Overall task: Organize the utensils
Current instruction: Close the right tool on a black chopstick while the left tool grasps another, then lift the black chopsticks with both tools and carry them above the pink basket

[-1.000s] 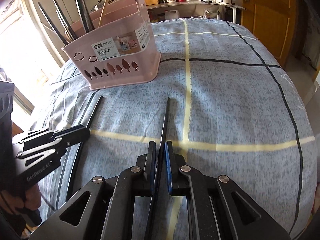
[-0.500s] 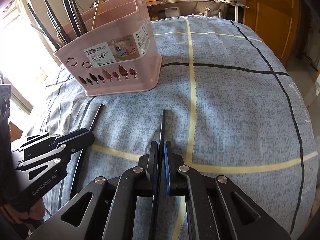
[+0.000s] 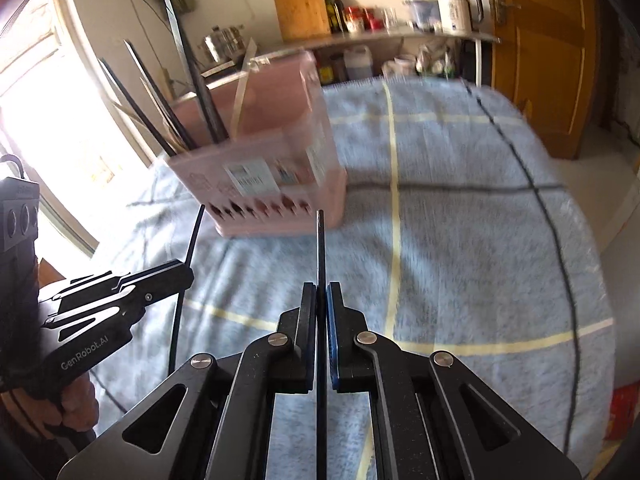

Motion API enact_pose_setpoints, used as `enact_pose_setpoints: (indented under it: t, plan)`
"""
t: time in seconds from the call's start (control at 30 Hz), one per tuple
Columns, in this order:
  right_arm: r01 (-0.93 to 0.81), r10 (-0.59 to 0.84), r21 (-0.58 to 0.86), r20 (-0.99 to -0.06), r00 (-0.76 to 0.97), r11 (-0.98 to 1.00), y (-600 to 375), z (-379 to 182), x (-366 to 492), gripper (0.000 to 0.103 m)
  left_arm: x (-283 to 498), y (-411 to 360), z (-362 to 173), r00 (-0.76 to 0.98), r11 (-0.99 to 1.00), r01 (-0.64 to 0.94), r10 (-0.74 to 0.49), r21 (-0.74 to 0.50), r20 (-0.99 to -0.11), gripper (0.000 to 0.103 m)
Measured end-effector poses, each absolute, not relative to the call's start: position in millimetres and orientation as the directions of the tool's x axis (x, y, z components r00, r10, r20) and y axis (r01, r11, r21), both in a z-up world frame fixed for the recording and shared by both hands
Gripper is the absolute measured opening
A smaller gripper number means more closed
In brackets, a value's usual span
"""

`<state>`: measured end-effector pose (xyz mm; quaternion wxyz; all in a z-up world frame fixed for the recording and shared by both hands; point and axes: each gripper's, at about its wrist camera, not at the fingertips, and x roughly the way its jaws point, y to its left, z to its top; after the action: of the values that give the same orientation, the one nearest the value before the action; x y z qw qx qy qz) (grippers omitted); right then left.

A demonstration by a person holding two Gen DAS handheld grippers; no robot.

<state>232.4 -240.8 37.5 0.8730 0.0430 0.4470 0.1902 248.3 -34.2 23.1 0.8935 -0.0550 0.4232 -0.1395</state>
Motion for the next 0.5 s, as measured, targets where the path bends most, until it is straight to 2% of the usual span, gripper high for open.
enact_pose_setpoints:
  t: [0.5]
  plan:
    - [-0.361, 0.414, 0.219, -0.627, 0.66, 0.907, -234, 125, 212, 0.005, 228, -20, 114, 0.733, 0.957, 0.24, -0.29, -0.165, -0.615, 0.005]
